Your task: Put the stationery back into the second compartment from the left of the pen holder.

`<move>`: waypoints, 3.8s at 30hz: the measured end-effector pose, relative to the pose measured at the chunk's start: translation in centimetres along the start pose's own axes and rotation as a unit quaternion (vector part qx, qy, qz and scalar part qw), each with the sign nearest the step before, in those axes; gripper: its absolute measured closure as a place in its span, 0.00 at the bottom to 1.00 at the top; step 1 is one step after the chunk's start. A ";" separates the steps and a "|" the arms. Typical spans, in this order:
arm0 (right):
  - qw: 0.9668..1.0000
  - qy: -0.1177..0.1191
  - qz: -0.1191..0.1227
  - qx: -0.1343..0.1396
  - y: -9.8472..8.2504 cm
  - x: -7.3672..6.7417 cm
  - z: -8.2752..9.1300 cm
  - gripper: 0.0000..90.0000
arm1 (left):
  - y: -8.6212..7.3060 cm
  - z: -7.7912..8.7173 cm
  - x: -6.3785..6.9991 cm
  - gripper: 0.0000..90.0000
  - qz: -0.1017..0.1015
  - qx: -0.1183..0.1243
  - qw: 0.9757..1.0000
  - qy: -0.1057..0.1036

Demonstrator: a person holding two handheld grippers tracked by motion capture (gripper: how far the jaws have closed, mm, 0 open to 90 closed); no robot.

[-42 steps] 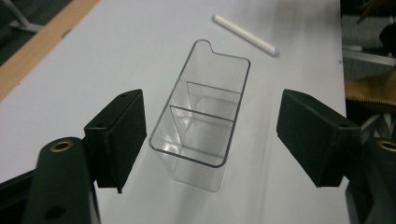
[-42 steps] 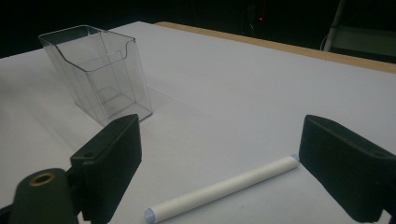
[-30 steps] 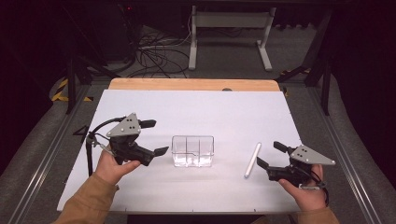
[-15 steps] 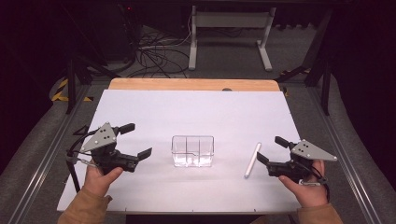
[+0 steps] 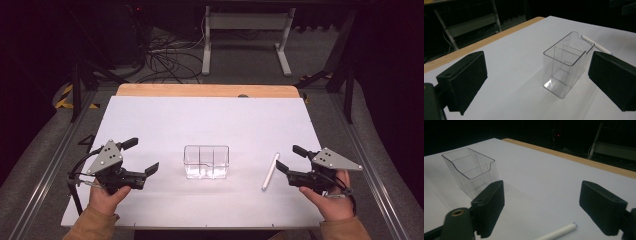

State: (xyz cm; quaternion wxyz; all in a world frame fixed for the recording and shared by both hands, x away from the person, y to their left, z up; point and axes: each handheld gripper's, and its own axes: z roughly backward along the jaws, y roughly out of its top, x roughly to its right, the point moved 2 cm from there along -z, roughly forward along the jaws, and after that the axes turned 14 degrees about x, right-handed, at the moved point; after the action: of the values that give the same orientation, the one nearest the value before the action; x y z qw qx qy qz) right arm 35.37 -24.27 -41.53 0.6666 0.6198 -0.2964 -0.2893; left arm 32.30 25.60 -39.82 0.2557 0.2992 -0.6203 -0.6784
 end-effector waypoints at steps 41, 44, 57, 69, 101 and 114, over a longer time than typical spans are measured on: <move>0.974 -0.121 -0.123 -0.147 2.1 0.9 -3.8 0.29 | -3.8 2.4 0.4 0.03 0.026 0.018 0.998 0.054; 0.968 -0.130 -0.138 -0.163 2.1 1.2 -4.2 0.29 | -4.0 2.4 0.5 0.03 0.019 0.015 0.998 0.056; 0.926 -0.186 -0.228 -0.237 2.1 1.6 -5.8 0.33 | -4.3 2.6 0.5 0.03 0.020 0.012 0.998 0.065; 0.908 -0.210 -0.256 -0.258 1.6 2.0 -6.6 0.34 | -4.3 2.7 0.5 0.04 0.018 0.013 0.997 0.069; 0.828 -0.277 -0.276 -0.401 -2.3 3.5 -10.2 0.72 | -4.7 2.5 0.7 0.05 0.008 -0.003 0.998 0.062; 0.787 -0.304 -0.306 -0.441 -3.5 3.3 -11.0 0.72 | -4.9 2.2 0.9 0.07 -0.006 -0.017 0.998 0.058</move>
State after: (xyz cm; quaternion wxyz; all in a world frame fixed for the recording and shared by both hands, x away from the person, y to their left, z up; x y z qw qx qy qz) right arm 45.76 -19.78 -45.50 0.6192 0.1967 -0.1186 -0.7509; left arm 30.16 26.98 -44.65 0.2921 0.3377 -0.5910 -0.6718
